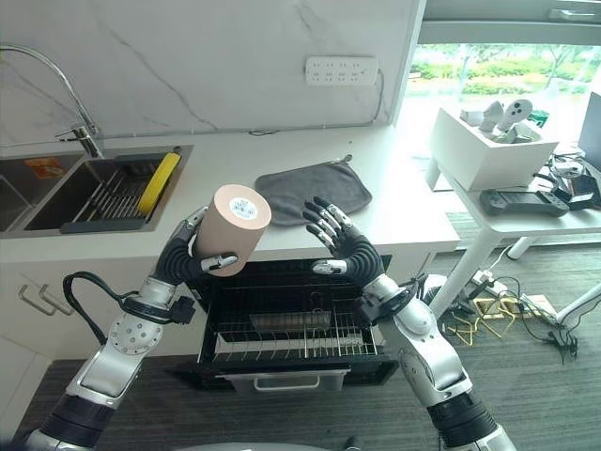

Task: Place the dishes in the dishwasher.

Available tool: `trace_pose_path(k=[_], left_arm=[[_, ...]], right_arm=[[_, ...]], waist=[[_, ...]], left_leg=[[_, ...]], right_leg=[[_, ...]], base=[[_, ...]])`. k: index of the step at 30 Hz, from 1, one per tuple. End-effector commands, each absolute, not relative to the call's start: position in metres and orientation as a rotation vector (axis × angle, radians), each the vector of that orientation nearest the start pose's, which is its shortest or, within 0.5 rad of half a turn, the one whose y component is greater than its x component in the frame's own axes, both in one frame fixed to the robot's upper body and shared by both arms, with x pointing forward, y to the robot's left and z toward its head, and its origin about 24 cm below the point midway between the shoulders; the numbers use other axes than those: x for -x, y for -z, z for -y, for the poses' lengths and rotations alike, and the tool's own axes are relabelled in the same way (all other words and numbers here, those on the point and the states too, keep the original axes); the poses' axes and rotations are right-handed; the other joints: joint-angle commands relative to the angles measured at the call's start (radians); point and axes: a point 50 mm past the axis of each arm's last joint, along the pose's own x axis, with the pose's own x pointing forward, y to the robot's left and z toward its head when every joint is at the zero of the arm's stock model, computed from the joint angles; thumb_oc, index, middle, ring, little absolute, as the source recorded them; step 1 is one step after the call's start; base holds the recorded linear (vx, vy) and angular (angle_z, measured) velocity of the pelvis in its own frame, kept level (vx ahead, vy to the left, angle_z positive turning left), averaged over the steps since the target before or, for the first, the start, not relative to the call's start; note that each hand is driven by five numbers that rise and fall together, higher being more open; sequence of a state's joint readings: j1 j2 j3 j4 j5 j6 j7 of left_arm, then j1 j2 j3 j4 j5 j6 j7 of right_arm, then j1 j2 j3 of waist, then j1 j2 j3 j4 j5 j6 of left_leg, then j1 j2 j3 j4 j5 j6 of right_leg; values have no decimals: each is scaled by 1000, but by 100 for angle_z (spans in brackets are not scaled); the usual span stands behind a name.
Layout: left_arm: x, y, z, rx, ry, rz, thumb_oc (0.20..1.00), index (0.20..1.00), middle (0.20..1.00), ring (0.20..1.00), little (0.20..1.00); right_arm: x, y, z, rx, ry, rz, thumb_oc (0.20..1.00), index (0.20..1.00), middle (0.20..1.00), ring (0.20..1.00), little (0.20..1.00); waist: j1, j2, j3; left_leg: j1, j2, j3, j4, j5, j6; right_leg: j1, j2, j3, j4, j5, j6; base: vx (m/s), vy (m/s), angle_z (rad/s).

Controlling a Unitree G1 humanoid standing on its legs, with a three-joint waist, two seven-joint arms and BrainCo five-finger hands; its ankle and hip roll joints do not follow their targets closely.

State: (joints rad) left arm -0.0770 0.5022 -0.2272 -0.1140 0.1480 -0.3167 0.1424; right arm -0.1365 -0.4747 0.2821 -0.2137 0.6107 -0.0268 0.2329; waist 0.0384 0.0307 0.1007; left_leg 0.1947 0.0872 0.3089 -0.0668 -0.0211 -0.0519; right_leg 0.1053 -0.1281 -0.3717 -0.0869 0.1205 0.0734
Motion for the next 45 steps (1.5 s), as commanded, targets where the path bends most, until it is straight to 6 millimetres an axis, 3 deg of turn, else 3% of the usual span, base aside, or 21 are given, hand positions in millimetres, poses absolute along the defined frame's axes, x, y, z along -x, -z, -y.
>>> trace_pose_path(k=[1,19,45], left_arm=[[-259,-144,-153,-707,223,710,200,200,200,200,200],[-271,-150,-115,-703,345,749,200,200,200,200,200],[-275,-148,-78,-703,452,737,200,200,200,200,200]], right_arm=[[-261,-146,116,-171,-701,345,1000,1000,1000,1000,1000],[-270,-164,73,-210,-799,368,1000,1000,1000,1000,1000],[-281,-186,43,-99,-670,461,1000,1000,1000,1000,1000]], waist=[[15,-48,-22],[18,-41,-29],[20,-33,-29]], left_leg=[[-19,39,-37,18,22,-22],[-11,42,-41,12,28,-25],[-11,40,-34,10,30,-22]], right_leg=[[82,-100,22,40,-83,88],[91,-96,30,34,-81,84],[91,-97,33,27,-77,79]], base=[[0,0,0],[-1,1,2],[0,0,0]])
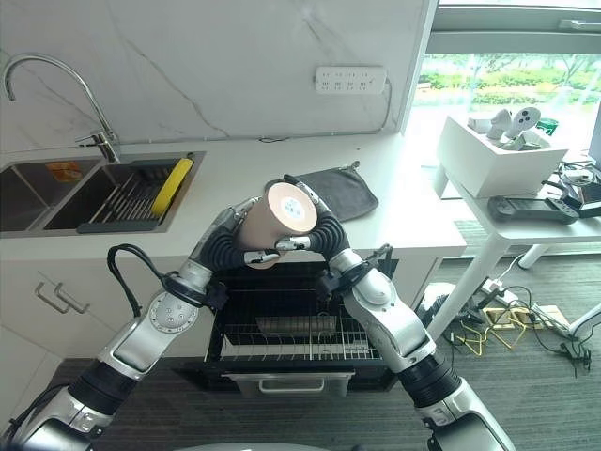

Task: Place the dishes in the dishwasher.

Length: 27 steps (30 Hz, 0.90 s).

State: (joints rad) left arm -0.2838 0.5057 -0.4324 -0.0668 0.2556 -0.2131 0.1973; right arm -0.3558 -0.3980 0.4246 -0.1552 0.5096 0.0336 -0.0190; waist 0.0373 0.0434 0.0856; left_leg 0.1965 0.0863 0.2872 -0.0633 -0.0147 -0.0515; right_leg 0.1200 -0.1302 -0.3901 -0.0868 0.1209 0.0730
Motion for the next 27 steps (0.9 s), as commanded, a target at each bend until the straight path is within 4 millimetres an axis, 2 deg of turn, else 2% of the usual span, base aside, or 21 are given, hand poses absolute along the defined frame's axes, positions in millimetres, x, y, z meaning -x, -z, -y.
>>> trace_pose_path(k=[1,7,19,20,21,27], left_arm=[[-275,-147,-78,-706,454,735,200,200,200,200,200],[-276,-145,-70,-719,470,730,200,200,200,200,200],[-277,-149,-57,-711,516,749,200,200,200,200,200],[-277,-149,-56,-711,521,747,200,200,200,200,200],[-277,-149,-56,-712,523,746,200,200,200,200,200],[-277,-148,-54,-726,532,749,200,200,200,200,200]], right_arm=[[-282,-187,44,-102,-652,467,1000,1000,1000,1000,1000],[-289,-193,44,-113,-544,498,1000,1000,1000,1000,1000],[-291,-203,38,-61,-528,561,1000,1000,1000,1000,1000],[-291,-205,38,-49,-521,577,266,266,266,266,266],[-291,-205,39,-30,-509,586,200,200,200,200,200],[-290,-210,39,-32,-503,611,200,200,200,200,200]], waist=[[20,-45,-14],[17,-42,-13],[14,-39,-15],[14,-39,-16],[14,-39,-17],[13,-38,-16]], left_leg=[[-13,42,-12,6,24,-22],[-9,42,-8,4,23,-22],[-10,40,-8,3,24,-20],[-9,40,-8,2,24,-20],[-9,40,-8,2,24,-20],[-9,39,-9,1,24,-19]], right_leg=[[76,-95,52,27,-77,80],[78,-95,53,25,-78,79],[78,-97,54,22,-78,78],[78,-96,55,21,-78,78],[79,-96,55,21,-78,78],[78,-96,57,22,-77,77]], base=[[0,0,0],[0,0,0],[0,0,0],[0,0,0],[0,0,0],[0,0,0]])
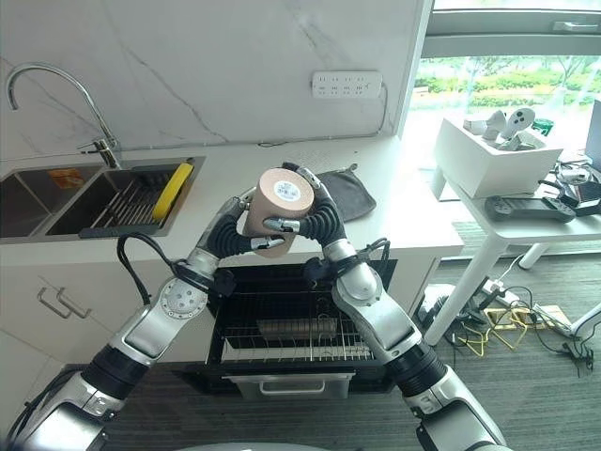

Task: Place the dishes in the dishwasher.

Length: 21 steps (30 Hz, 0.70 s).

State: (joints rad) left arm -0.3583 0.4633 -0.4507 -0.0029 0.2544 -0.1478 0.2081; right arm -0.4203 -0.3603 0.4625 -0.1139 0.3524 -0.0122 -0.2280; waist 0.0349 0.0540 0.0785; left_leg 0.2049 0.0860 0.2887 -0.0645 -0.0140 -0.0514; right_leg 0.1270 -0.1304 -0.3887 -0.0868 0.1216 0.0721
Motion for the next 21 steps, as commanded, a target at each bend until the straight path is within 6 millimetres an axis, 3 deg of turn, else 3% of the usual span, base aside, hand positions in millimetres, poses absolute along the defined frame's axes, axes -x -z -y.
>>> trace_pose_path(k=[1,16,17,18,21], left_arm=[[-277,-148,-54,-728,532,749,200,200,200,200,200],[-275,-147,-50,-743,585,735,200,200,200,200,200],[-275,-146,-50,-741,583,733,351,351,351,351,351],[-277,-145,-51,-737,589,700,1000,1000,1000,1000,1000],[-280,-139,-52,-747,594,636,1000,1000,1000,1000,1000]], right_arm=[[-289,-210,39,-33,-504,611,200,200,200,200,200],[-285,-211,34,-28,-566,624,200,200,200,200,200],[-285,-211,34,-28,-570,624,200,200,200,200,200],[-285,-212,34,-23,-569,632,200,200,200,200,200],[-285,-214,37,-38,-553,640,200,200,200,200,200]], waist=[[16,-49,-9],[16,-46,-7],[16,-46,-7],[18,-47,-8],[18,-48,-6]], left_leg=[[-17,39,-10,2,24,-19],[-17,38,-8,-1,26,-17],[-17,37,-8,-1,27,-17],[-18,37,-8,-1,28,-17],[-19,38,-9,-1,28,-17]], right_leg=[[71,-96,55,21,-78,79],[70,-97,53,19,-76,78],[70,-97,53,20,-76,78],[71,-96,51,18,-75,78],[71,-95,50,19,-75,78]], base=[[0,0,0],[0,0,0],[0,0,0],[0,0,0],[0,0,0]])
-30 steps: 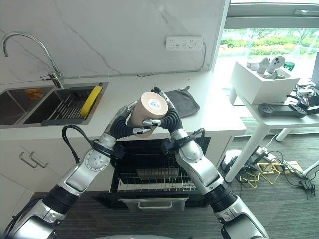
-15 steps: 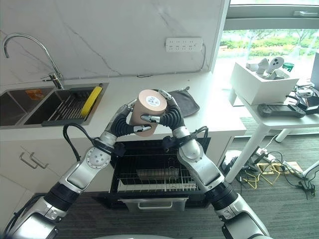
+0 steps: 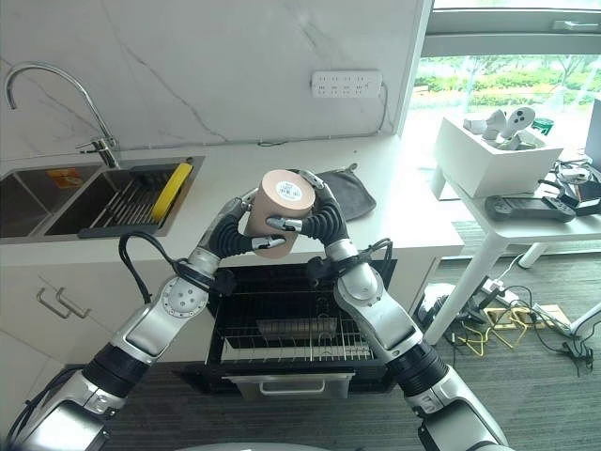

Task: Place the dishes in the dishwasher.

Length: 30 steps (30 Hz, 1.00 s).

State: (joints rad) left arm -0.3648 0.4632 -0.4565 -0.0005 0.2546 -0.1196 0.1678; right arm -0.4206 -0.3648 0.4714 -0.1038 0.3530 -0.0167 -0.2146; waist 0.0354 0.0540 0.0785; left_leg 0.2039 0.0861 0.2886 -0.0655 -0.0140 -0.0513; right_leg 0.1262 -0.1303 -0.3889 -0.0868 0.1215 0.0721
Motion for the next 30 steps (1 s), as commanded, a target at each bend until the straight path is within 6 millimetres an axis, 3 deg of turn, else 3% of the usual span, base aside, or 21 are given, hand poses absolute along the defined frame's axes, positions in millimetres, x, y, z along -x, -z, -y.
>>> trace_pose_path(k=[1,6,15,21,22,23,28,30], left_arm=[[-281,-134,-53,-747,588,599,1000,1000,1000,1000,1000],[-288,-113,-68,-756,521,488,1000,1000,1000,1000,1000],[-287,-109,-70,-764,485,480,1000,1000,1000,1000,1000],[-293,-103,-90,-780,361,426,1000,1000,1000,1000,1000],[-294,-101,-95,-782,336,411,1000,1000,1000,1000,1000],[-295,-92,-119,-797,242,345,1000,1000,1000,1000,1000],[-289,-73,-160,-831,102,221,1000,1000,1000,1000,1000],[-279,-57,-185,-842,24,139,1000,1000,1000,1000,1000]], right_arm=[[-286,-215,39,-45,-542,644,200,200,200,200,200],[-288,-218,54,-73,-465,654,200,200,200,200,200],[-288,-217,56,-88,-435,670,200,200,200,200,200],[-293,-218,73,-71,-327,682,200,200,200,200,200],[-294,-216,78,-71,-303,678,200,200,200,200,200],[-297,-211,101,-92,-221,660,200,200,200,200,200],[-292,-194,132,-90,-167,624,200,200,200,200,200],[-286,-173,152,-104,-120,567,200,200,200,200,200]], waist=[[17,-48,-6],[12,-49,-3],[18,-44,7],[23,-44,7],[24,-43,7],[25,-43,11],[24,-43,13],[22,-44,17]], left_leg=[[-18,39,-9,0,28,-17],[-16,43,0,0,27,-18],[-18,45,1,9,27,-18],[-20,45,-3,10,26,-19],[-19,45,-5,9,27,-19],[-18,47,-8,8,28,-20],[-18,48,-10,5,27,-20],[-17,49,-11,1,29,-18]], right_leg=[[72,-95,50,20,-75,77],[68,-95,51,24,-78,76],[74,-95,41,28,-80,71],[75,-94,37,30,-83,70],[76,-94,37,29,-83,70],[77,-94,36,30,-82,70],[73,-94,36,36,-83,71],[71,-94,38,35,-81,73]], base=[[0,0,0],[0,0,0],[0,0,0],[0,0,0],[50,20,2],[46,20,1],[8,4,0],[0,0,0]])
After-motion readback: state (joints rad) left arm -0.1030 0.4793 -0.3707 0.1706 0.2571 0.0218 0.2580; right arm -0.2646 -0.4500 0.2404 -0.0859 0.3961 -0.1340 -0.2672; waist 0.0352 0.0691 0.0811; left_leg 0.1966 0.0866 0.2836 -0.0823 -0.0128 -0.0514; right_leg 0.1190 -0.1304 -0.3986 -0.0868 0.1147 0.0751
